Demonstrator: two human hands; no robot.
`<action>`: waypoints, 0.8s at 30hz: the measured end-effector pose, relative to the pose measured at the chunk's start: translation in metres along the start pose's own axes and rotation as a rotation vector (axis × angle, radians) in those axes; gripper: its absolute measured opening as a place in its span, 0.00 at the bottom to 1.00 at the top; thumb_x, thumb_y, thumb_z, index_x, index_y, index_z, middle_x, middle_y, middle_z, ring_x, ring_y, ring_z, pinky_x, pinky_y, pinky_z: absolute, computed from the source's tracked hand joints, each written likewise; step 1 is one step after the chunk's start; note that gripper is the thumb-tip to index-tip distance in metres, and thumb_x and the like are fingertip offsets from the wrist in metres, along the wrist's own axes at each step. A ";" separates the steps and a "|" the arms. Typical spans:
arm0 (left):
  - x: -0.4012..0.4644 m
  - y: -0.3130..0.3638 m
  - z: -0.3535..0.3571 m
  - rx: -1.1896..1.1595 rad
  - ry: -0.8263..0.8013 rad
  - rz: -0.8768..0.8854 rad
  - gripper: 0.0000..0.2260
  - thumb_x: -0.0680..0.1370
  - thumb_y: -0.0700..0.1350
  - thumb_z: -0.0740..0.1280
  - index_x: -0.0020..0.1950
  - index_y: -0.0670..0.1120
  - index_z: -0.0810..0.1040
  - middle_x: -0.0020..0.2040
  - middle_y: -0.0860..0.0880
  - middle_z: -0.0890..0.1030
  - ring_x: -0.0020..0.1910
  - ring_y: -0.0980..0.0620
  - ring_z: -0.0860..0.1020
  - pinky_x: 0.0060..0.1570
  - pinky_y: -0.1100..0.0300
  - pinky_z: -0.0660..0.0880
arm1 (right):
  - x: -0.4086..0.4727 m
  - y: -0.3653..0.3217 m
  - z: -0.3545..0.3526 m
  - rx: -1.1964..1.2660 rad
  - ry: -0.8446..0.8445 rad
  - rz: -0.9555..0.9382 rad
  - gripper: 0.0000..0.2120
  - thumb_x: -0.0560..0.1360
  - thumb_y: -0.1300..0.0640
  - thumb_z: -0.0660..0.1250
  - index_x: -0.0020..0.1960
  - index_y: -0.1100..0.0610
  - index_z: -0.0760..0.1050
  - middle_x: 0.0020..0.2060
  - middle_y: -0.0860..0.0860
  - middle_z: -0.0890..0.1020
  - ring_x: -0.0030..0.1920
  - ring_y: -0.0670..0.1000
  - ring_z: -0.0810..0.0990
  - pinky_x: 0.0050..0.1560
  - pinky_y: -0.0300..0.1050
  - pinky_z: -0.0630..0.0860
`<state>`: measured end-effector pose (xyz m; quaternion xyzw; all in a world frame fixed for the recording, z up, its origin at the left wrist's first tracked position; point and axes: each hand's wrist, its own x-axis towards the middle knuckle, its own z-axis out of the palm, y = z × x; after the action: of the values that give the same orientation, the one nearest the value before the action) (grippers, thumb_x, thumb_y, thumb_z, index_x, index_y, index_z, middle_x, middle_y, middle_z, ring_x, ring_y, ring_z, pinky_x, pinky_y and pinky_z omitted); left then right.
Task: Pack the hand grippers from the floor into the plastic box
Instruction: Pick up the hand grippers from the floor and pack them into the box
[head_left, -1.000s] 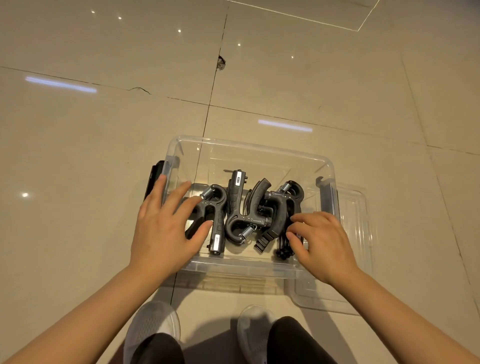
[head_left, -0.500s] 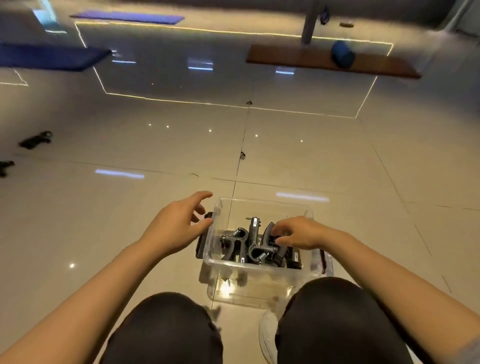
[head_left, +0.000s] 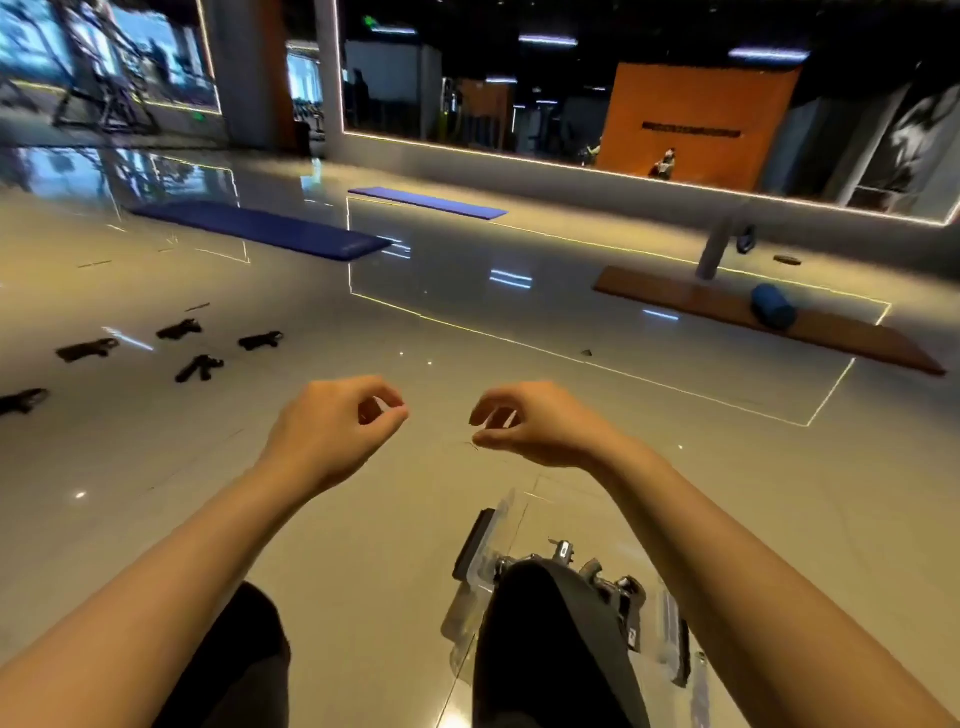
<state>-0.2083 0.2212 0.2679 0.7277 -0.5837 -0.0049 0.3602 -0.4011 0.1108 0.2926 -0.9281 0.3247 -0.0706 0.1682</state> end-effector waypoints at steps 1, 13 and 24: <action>-0.003 -0.014 -0.010 -0.004 0.018 -0.050 0.03 0.73 0.51 0.70 0.40 0.57 0.78 0.34 0.57 0.78 0.36 0.53 0.78 0.42 0.55 0.76 | 0.014 -0.011 0.002 -0.016 0.002 -0.024 0.12 0.75 0.49 0.67 0.57 0.51 0.77 0.52 0.48 0.81 0.51 0.48 0.79 0.53 0.48 0.77; -0.005 -0.189 -0.092 0.000 0.169 -0.438 0.02 0.74 0.52 0.68 0.45 0.58 0.79 0.41 0.58 0.80 0.43 0.58 0.77 0.45 0.57 0.76 | 0.200 -0.155 0.063 0.048 -0.054 -0.269 0.09 0.75 0.47 0.67 0.50 0.51 0.79 0.48 0.49 0.83 0.46 0.48 0.78 0.44 0.42 0.73; 0.056 -0.326 -0.100 0.055 0.313 -0.638 0.02 0.76 0.49 0.67 0.47 0.56 0.76 0.50 0.55 0.75 0.42 0.59 0.74 0.38 0.64 0.70 | 0.352 -0.119 0.145 0.159 -0.175 -0.051 0.21 0.75 0.43 0.65 0.65 0.47 0.70 0.59 0.49 0.77 0.55 0.50 0.76 0.51 0.43 0.72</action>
<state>0.1277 0.2445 0.1922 0.8749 -0.2647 0.0100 0.4056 -0.0226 0.0162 0.2080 -0.9224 0.2785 -0.0188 0.2670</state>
